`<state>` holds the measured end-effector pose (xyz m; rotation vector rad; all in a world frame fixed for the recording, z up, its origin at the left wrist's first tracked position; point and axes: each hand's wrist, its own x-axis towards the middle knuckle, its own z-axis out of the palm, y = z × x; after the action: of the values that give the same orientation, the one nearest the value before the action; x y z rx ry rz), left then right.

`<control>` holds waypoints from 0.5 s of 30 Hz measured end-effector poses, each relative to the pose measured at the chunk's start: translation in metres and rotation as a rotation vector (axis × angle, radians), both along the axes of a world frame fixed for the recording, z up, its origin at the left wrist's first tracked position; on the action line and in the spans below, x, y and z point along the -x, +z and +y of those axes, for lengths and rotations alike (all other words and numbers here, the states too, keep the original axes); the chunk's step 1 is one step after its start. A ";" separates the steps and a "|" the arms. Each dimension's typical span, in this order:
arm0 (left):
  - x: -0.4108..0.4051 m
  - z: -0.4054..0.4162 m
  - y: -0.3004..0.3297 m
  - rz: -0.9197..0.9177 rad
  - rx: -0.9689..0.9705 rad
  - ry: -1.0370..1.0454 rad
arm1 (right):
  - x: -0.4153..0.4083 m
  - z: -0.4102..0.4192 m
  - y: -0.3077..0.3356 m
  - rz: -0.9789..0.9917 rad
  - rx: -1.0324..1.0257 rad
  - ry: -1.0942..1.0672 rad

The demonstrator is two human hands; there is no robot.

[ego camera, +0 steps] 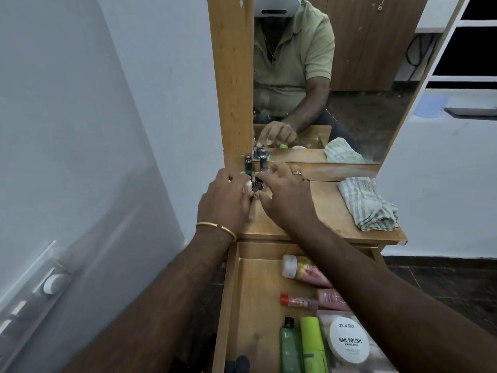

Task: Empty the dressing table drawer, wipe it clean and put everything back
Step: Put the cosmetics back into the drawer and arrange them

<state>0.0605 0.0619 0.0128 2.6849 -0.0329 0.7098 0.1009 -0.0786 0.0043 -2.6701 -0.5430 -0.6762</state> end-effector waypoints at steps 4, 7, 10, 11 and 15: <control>0.004 0.002 0.001 0.030 0.057 -0.061 | 0.005 0.001 0.006 -0.045 -0.045 0.052; 0.016 0.000 0.006 0.049 0.056 -0.060 | 0.015 -0.002 0.009 -0.009 -0.055 0.077; 0.038 -0.001 0.011 0.042 0.068 -0.093 | 0.036 -0.012 0.013 0.067 -0.196 0.123; 0.048 0.000 0.012 0.050 0.070 -0.104 | 0.047 -0.016 0.014 0.101 -0.255 0.145; 0.088 0.001 0.010 0.178 0.059 -0.130 | 0.090 -0.028 0.010 0.240 -0.287 0.218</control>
<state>-0.0278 0.0628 0.0228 2.6493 -0.1377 0.4242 0.0110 -0.1062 0.0140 -2.3372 -0.6081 -0.3359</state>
